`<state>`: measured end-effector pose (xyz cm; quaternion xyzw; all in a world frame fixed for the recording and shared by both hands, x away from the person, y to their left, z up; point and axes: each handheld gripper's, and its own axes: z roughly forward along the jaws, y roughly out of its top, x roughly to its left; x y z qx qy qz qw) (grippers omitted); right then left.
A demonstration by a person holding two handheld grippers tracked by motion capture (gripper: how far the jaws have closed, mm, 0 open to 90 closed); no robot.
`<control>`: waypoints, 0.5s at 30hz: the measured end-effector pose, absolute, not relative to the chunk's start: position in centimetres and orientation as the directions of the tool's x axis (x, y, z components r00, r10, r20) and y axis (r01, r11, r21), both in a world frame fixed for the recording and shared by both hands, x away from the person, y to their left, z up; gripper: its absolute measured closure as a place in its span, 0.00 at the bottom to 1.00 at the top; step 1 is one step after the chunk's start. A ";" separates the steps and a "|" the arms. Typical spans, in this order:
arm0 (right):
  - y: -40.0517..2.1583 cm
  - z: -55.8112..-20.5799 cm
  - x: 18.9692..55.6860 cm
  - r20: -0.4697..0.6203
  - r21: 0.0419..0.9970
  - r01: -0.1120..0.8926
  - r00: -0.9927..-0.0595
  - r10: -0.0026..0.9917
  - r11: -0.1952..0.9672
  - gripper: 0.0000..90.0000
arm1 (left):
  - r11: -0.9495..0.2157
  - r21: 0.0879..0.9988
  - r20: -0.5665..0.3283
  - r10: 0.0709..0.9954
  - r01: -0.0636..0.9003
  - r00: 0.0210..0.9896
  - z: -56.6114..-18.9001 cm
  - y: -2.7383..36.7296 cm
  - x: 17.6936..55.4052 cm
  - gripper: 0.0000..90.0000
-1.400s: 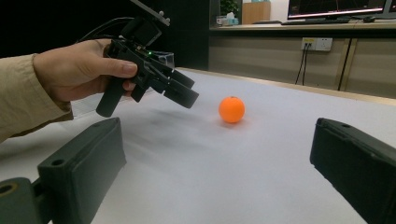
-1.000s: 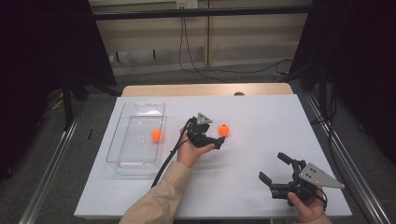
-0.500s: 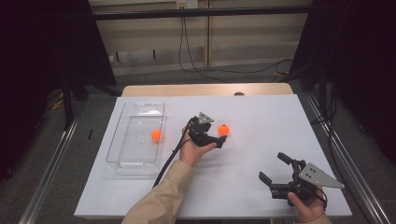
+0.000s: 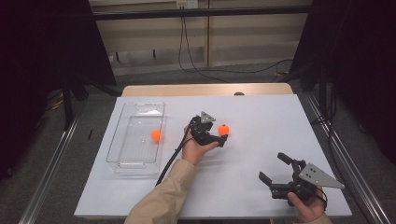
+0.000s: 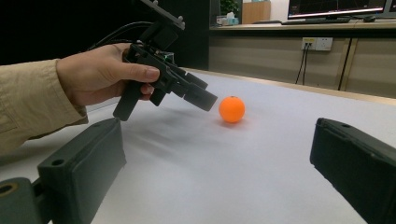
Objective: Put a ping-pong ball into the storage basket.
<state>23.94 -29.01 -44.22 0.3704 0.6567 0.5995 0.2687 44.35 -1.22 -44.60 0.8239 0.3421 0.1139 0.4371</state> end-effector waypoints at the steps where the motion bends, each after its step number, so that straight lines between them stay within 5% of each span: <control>1: -29.0 -44.2 23.9 0.092 0.986 0.165 -0.581 0.809 0.006 0.03 | -0.394 0.797 -0.099 0.662 0.457 0.743 -44.6 -1.2 44.4 0.09; 15: -29.0 -44.2 23.9 0.092 0.986 0.165 -0.581 0.808 0.007 0.03 | -0.391 0.798 -0.103 0.661 0.458 0.744 -44.7 -1.9 44.8 0.09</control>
